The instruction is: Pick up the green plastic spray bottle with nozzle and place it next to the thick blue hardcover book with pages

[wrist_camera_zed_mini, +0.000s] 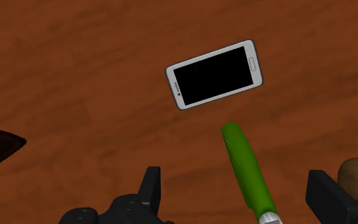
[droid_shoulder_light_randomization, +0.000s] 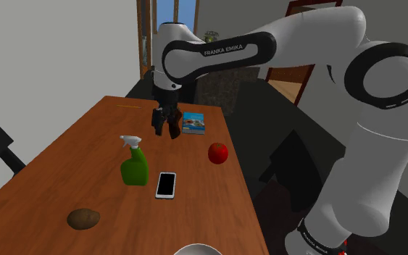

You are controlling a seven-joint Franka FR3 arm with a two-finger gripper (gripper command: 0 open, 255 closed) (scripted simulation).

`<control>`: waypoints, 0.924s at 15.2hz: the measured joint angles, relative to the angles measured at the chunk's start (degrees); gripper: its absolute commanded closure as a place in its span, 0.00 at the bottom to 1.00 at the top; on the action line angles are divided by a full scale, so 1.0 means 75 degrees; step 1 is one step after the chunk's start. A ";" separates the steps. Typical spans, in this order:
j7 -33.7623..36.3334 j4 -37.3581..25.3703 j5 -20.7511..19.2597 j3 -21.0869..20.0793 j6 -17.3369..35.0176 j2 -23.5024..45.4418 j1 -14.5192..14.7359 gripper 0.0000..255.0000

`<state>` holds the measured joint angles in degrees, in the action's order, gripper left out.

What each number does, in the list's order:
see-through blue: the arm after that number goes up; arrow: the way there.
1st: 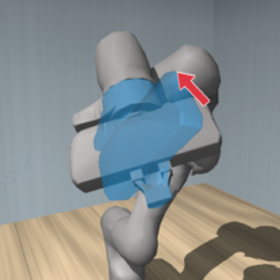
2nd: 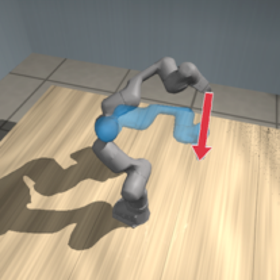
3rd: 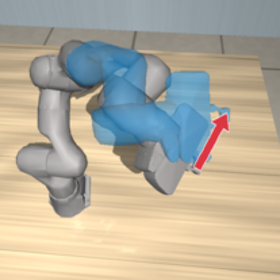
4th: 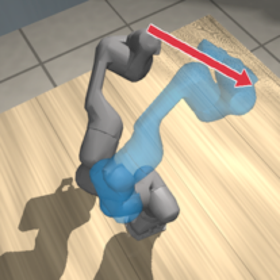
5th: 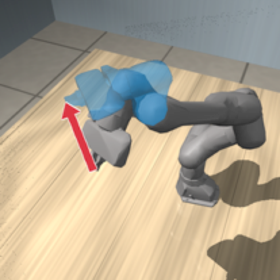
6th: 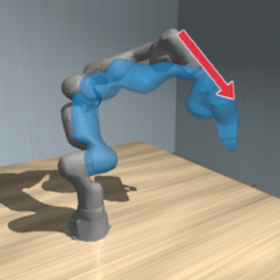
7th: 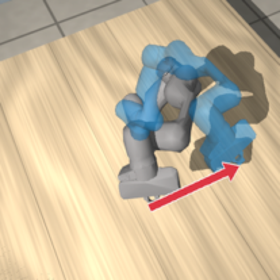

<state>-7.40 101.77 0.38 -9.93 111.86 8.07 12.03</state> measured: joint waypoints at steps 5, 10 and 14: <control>-0.0122 -0.1392 -0.0099 -0.0227 -0.0036 0.1252 0.0304 0.00; -0.0132 -0.1865 -0.0165 -0.0318 0.0085 0.1807 0.0476 0.00; -0.0124 -0.1631 -0.0193 -0.0311 0.0458 0.1948 0.0493 0.00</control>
<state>-8.33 89.54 -1.07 -12.26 115.30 22.68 15.72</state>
